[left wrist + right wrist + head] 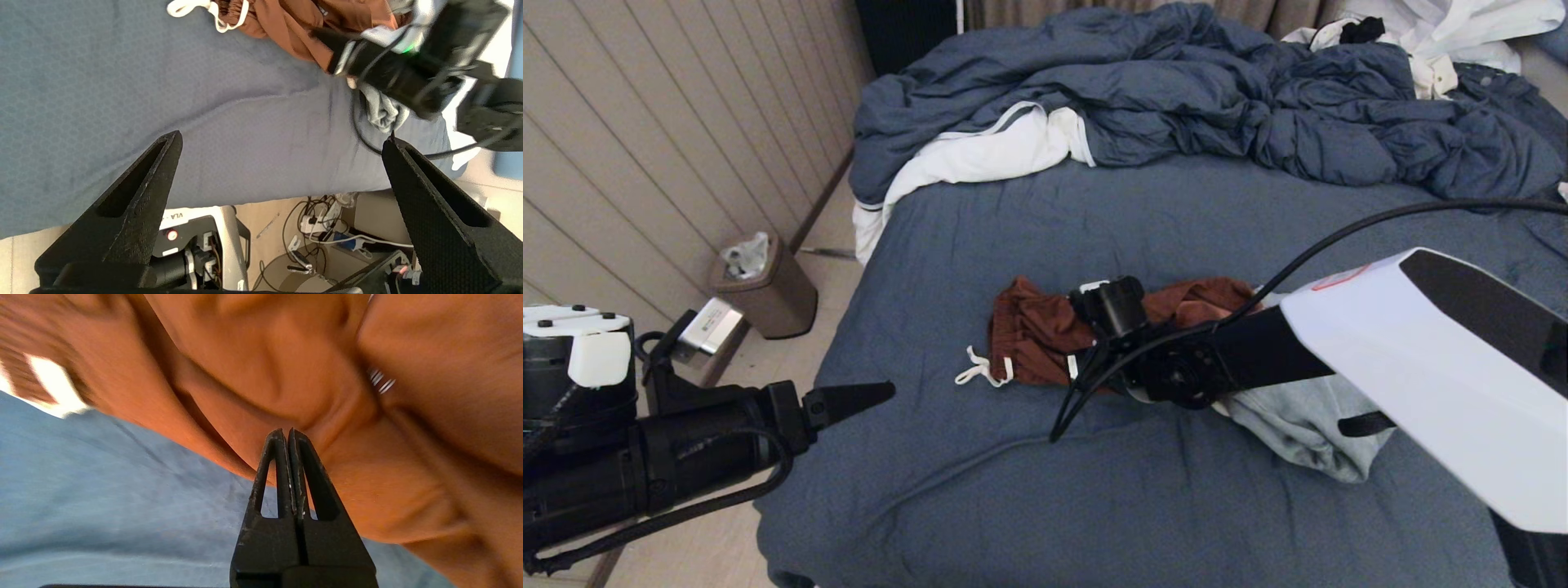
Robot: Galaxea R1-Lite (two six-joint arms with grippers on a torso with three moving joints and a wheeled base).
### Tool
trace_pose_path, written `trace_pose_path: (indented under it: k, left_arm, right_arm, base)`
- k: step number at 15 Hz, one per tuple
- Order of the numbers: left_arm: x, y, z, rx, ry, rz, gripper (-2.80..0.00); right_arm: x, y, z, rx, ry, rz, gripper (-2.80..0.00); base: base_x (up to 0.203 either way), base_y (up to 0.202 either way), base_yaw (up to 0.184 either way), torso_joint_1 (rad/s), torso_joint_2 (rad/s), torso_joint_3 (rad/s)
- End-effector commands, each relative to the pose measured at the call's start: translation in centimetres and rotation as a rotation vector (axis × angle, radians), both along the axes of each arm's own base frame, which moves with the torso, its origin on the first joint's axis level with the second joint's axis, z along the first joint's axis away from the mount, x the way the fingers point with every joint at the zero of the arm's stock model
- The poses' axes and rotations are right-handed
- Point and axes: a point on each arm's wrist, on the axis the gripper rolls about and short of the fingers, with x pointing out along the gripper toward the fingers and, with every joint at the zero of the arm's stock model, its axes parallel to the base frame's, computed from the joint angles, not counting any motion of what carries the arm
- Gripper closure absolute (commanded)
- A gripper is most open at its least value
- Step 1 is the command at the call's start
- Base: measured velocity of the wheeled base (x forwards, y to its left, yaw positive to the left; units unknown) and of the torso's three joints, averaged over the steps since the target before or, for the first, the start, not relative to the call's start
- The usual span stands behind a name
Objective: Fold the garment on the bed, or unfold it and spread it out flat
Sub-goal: Unford the brown shorts
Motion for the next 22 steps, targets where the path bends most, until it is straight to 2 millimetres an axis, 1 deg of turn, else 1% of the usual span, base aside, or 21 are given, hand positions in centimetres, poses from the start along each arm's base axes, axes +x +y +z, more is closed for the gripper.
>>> trace_pose_path:
  k: [1,3,5,6,10,12,14,17,20,22]
  left_arm:
    - [0.1,-0.1,-0.1,-0.002,0.007,-0.004,-2.80]
    - [0.1,-0.2,-0.2,-0.002,0.009,-0.005,-2.80]
    - [0.1,-0.2,-0.2,-0.002,0.011,-0.005,-2.80]
    - [0.1,-0.2,-0.2,-0.002,0.011,-0.005,-2.80]
    - [0.1,-0.2,-0.2,-0.001,0.010,-0.007,-2.80]
    - [0.1,-0.2,-0.2,-0.002,0.009,-0.009,-2.80]
    - [0.0,-0.3,-0.3,0.000,0.013,-0.015,-2.80]
    - [0.0,-0.3,-0.3,0.000,0.014,-0.015,-2.80]
    - [-0.1,-0.3,-0.3,0.000,0.014,-0.015,-2.80]
    - [-0.1,-0.3,-0.3,0.000,0.014,-0.016,-2.80]
  right_arm:
    - [1.7,-1.2,-1.9,-0.015,0.028,-0.046,0.00]
    - [3.4,-3.3,-1.8,-0.006,0.015,-0.104,0.00]
    - [5.0,-4.9,-1.2,0.012,-0.016,-0.150,0.00]
    - [5.5,-5.4,-0.9,0.018,-0.027,-0.164,0.00]
    - [7.5,-9.3,1.2,0.044,-0.088,-0.254,0.00]
    - [7.7,-11.2,2.0,0.050,-0.102,-0.293,0.00]
    - [7.5,-12.3,2.7,0.055,-0.107,-0.309,0.00]
    - [7.9,-14.1,2.8,0.053,-0.111,-0.345,0.00]
    - [8.7,-17.6,2.5,0.051,-0.108,-0.409,0.00]
    - [9.0,-20.8,2.3,0.056,-0.102,-0.460,0.00]
  base:
    - [0.000,0.000,0.000,0.000,0.00,0.000]
    - [0.000,0.000,0.000,0.000,0.00,0.000]
    - [0.000,0.000,0.000,0.000,0.00,0.000]
    - [0.000,0.000,0.000,0.000,0.00,0.000]
    - [0.000,0.000,0.000,0.000,0.00,0.000]
    - [0.000,0.000,0.000,0.000,0.00,0.000]
    - [0.000,0.000,0.000,0.000,0.00,0.000]
    - [0.000,0.000,0.000,0.000,0.00,0.000]
    - [0.000,0.000,0.000,0.000,0.00,0.000]
    - [0.000,0.000,0.000,0.000,0.00,0.000]
